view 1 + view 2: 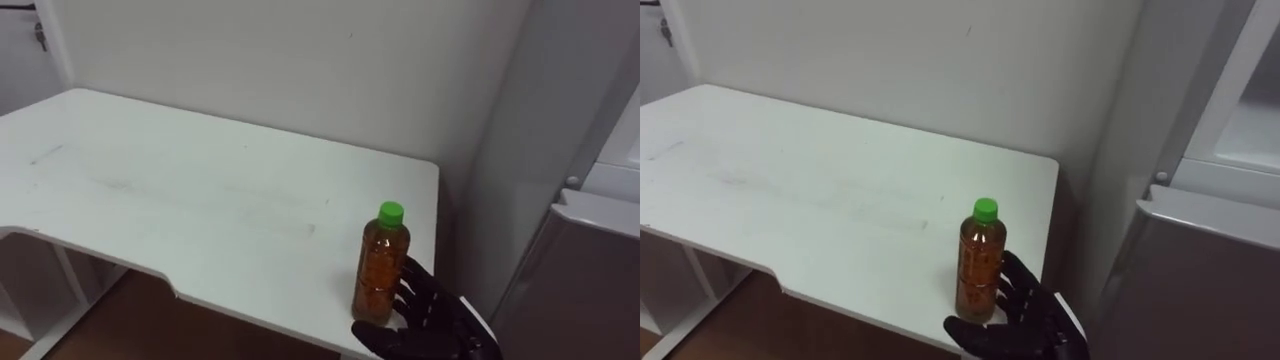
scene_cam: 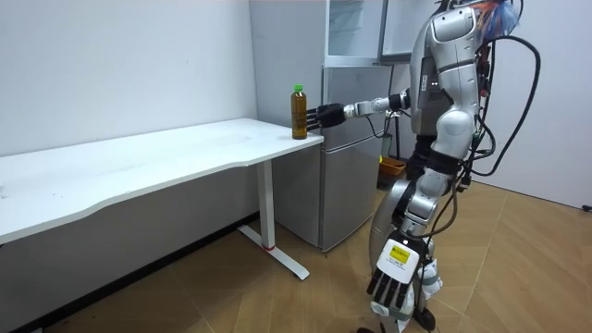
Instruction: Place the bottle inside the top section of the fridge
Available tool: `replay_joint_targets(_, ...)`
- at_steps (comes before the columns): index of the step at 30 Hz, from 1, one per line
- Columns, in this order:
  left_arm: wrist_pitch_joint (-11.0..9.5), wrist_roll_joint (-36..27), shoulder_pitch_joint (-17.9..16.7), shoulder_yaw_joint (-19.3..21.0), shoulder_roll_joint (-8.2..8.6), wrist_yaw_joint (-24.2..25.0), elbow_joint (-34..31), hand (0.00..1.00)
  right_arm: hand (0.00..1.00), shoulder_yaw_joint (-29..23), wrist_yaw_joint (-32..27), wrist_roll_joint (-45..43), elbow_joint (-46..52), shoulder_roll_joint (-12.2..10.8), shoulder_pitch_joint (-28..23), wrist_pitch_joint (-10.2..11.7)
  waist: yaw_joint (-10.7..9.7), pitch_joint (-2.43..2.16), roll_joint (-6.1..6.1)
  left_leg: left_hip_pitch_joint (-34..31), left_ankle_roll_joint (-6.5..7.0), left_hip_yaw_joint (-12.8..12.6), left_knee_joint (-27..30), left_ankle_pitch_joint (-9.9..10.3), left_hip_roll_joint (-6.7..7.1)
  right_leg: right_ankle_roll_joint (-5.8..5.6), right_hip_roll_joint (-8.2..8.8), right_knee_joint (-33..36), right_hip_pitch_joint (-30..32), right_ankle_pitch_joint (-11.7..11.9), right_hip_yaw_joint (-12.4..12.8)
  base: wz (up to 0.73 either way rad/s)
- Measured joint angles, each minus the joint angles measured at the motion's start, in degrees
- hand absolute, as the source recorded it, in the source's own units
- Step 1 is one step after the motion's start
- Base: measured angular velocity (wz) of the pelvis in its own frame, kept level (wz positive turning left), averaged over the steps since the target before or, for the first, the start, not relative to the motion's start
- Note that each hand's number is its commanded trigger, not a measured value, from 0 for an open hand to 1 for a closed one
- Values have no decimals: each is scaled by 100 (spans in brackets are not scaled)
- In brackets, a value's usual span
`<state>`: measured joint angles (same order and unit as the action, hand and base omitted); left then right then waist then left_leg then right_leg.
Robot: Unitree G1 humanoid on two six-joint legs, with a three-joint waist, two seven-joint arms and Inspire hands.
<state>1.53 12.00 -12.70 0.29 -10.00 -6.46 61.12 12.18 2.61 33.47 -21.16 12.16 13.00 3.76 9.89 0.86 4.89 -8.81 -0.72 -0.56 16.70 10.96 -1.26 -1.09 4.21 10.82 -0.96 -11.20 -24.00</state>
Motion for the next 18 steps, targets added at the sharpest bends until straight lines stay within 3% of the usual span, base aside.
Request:
replay_joint_targets(6,67,10,72,2,-1,12,-13,0,0,-8,-458,-168,-114,13,214,0,-14,2,-14,-82,13,1,-25,-36,17,1,31,66,121,1,-12,1)
replay_joint_targets(18,78,8,92,-64,-3,-48,-30,0,0,0,-752,-256,-114,20,226,0,16,6,-31,-62,41,-3,-96,-112,59,-6,78,94,143,13,-10,0)
